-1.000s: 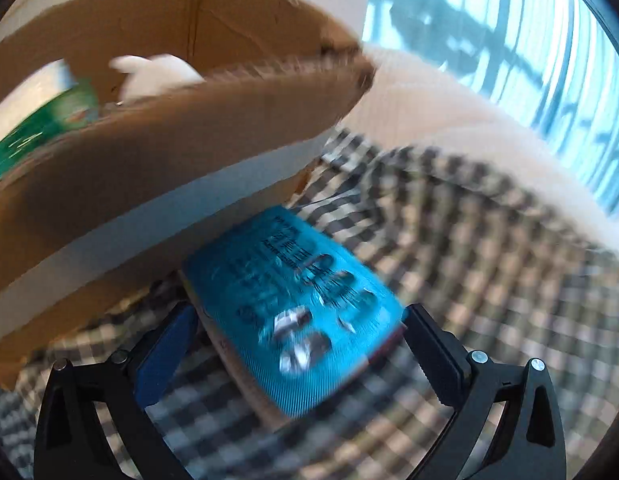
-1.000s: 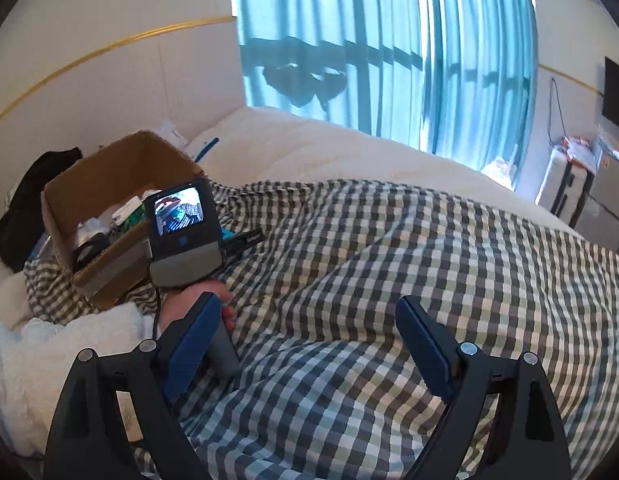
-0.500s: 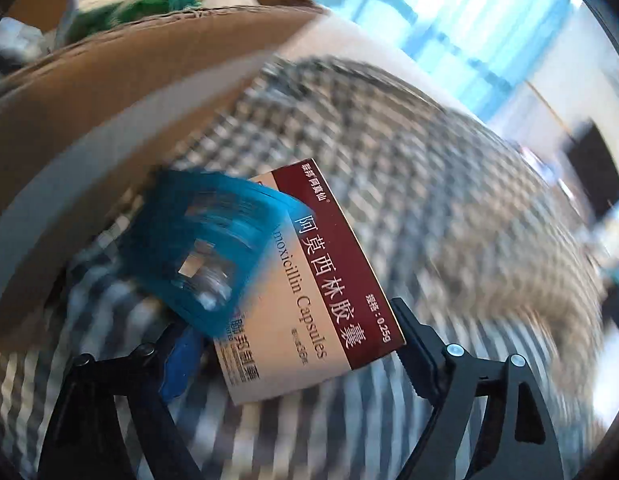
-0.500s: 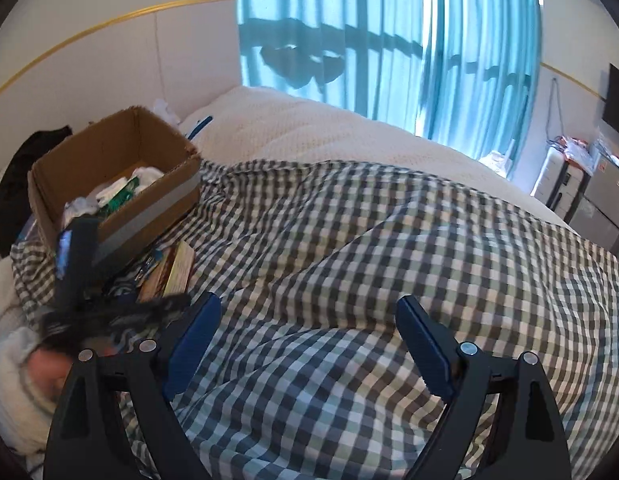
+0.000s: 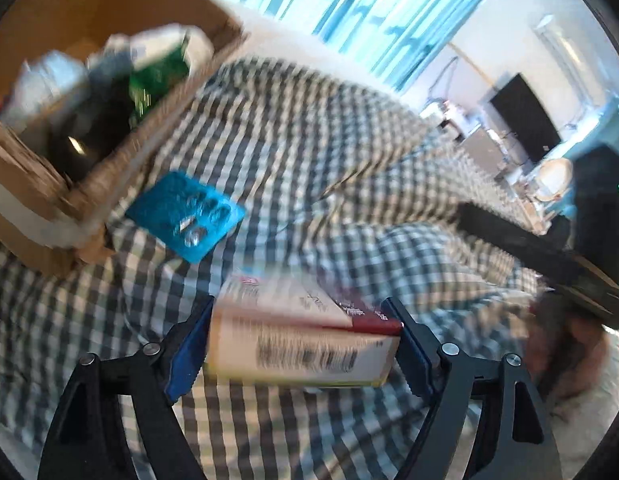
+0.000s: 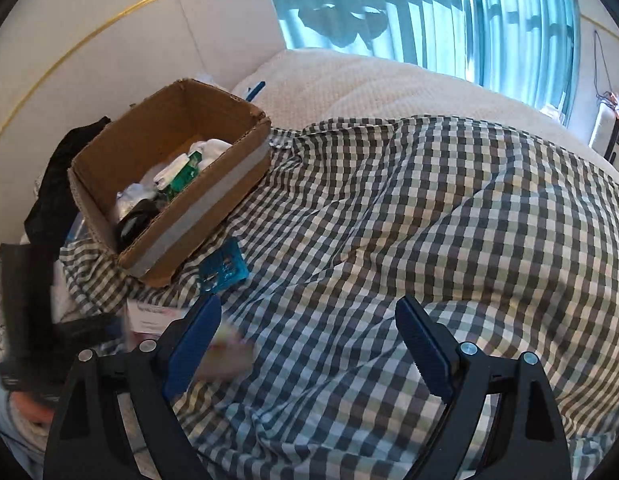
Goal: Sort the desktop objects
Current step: 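Grasp the blue blister pack with the right gripper while the left lifts the capsule box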
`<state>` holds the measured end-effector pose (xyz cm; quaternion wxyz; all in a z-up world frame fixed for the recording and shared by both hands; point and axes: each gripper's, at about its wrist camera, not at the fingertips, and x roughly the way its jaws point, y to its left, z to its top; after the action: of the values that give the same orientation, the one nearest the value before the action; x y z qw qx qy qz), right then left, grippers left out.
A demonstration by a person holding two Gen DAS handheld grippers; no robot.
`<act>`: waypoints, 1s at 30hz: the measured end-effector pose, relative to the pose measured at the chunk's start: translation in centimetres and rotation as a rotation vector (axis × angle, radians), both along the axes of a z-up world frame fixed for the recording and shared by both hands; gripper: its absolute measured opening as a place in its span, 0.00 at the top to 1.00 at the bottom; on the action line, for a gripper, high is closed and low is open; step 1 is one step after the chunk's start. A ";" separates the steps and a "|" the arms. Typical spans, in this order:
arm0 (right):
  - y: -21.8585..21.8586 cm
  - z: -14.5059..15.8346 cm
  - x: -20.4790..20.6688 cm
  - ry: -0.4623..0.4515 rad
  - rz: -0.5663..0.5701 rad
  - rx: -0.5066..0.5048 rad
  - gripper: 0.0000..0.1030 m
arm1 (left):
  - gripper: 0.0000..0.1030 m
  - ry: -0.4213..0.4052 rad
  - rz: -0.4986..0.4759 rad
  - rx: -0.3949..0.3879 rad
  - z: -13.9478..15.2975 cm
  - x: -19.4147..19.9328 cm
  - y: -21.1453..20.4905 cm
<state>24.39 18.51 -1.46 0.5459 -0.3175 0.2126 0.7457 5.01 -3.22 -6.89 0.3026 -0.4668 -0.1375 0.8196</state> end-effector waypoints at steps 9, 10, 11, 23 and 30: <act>1.6 -2.3 -7.4 -0.184 0.204 0.009 0.13 | 0.21 0.163 0.036 0.008 3.9 0.6 -4.1; 2.0 -2.9 -8.2 -0.197 0.225 -0.006 0.13 | 0.21 0.154 0.041 0.011 3.7 0.6 -4.6; 2.2 -3.5 -8.8 -0.211 0.237 -0.015 0.13 | 0.21 0.148 0.052 0.021 3.7 0.6 -5.4; 6.9 -9.2 -13.5 -0.248 0.324 -0.094 0.13 | 0.22 0.279 0.230 0.001 7.8 0.3 -12.2; 8.6 -13.1 -16.5 -0.366 0.335 -0.111 0.13 | 0.22 0.304 0.303 -0.026 7.4 -0.6 -14.0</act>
<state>7.94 27.06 -14.52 0.4257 -0.5075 0.0953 0.7431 4.42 -17.20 0.49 0.1872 -0.3158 -0.1480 0.9183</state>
